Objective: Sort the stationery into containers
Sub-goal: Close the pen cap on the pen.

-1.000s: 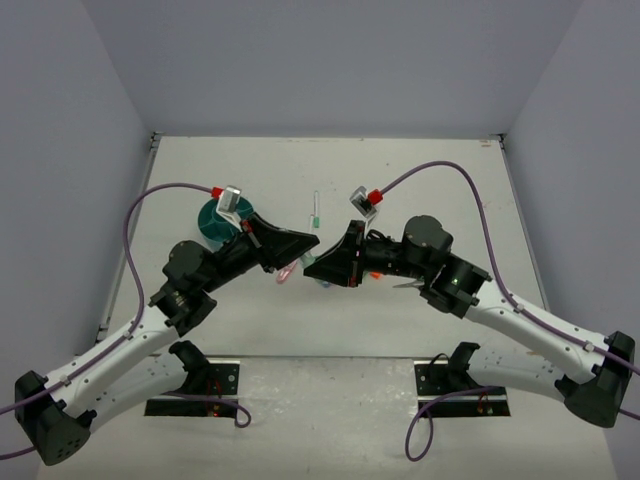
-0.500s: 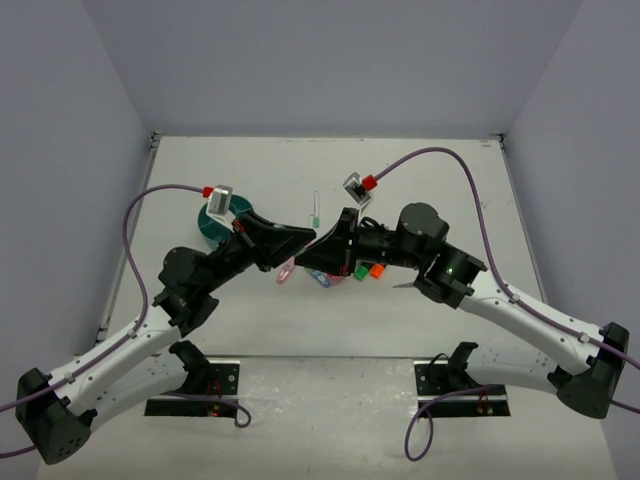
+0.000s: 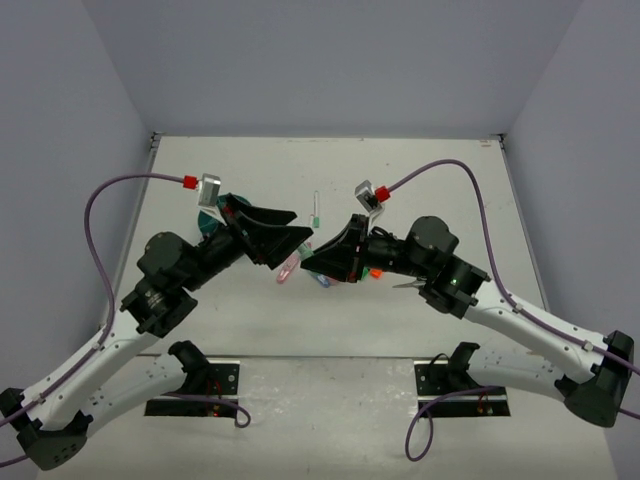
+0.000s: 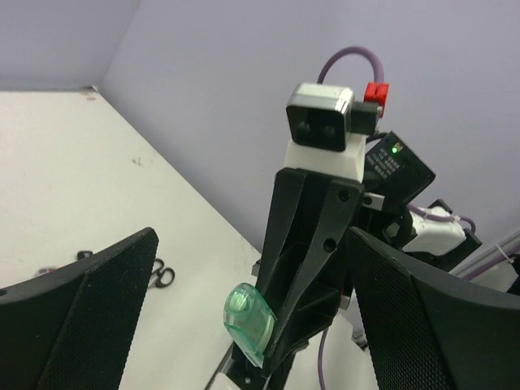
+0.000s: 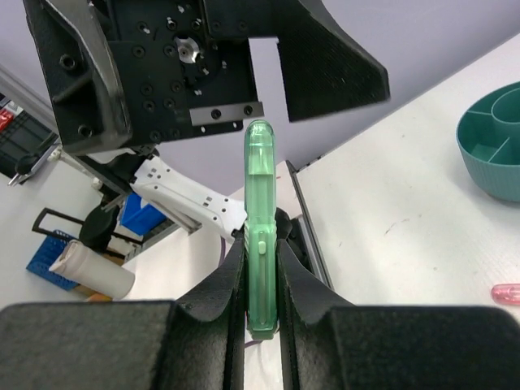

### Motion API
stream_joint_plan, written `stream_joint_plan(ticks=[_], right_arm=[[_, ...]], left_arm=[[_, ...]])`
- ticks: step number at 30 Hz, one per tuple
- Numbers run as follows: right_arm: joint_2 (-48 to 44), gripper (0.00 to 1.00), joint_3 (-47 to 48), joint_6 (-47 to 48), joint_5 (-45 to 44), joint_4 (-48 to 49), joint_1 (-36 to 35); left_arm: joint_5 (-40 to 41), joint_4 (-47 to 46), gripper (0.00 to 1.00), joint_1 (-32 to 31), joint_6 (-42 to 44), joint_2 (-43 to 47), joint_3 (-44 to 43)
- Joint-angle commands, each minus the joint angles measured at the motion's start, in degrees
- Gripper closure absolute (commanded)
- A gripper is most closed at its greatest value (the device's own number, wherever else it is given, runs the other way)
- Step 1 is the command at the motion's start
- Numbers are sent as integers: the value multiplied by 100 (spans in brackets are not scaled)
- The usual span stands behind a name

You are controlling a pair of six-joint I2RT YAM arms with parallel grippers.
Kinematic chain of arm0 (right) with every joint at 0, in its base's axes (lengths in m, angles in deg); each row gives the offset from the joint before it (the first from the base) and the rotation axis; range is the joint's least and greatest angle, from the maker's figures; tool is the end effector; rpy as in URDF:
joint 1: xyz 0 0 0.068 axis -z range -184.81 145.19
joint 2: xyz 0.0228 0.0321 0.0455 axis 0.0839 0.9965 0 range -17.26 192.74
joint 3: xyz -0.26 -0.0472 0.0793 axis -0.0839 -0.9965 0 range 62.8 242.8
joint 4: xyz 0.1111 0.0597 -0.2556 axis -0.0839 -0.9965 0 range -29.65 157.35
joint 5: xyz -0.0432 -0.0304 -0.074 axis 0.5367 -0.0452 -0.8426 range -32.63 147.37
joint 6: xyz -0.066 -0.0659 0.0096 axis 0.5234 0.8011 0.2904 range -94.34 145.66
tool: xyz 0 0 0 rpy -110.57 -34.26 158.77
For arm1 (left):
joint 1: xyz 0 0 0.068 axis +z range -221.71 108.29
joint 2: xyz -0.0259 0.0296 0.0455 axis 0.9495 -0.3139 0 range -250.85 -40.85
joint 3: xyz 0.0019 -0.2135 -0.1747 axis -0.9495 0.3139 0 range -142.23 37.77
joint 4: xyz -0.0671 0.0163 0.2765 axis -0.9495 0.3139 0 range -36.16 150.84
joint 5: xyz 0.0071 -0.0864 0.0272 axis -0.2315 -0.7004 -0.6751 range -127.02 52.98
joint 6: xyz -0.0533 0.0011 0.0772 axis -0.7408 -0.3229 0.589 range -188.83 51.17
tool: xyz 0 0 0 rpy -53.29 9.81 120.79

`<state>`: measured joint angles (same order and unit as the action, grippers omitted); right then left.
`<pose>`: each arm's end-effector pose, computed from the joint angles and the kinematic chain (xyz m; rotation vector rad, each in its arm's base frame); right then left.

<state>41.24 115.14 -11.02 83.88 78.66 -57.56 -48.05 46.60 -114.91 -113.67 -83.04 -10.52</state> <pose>0.1543 0.2651 0.3854 -0.6555 1.5839 1.5557 0.1616 -0.1739 0.4175 0.1598 1.4823 -1.4037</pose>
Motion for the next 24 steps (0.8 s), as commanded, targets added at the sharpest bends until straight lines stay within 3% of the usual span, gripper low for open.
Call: stream_joint_plan(ticks=[1,7,11,14,19,24], right_arm=[[-309,100,-130,162,-73,266,11],[-503,100,-204,190,35,228,14],[-586,100,-161,231,161,192,11],[-596,100,-117,241,232,177,11],[-630,100,30,249,144,117,19],[-507,100,355,232,3,3,19]], left_arm=[[211,368,1,-13,557,143,-309],[-141,-7,43,-13,639,143,-140],[-655,-390,45,-13,610,9,-50],[-1060,-573,65,-13,543,-136,-57],[-1481,-866,77,-13,361,-333,40],[-1902,-1411,100,-22,80,-412,330]])
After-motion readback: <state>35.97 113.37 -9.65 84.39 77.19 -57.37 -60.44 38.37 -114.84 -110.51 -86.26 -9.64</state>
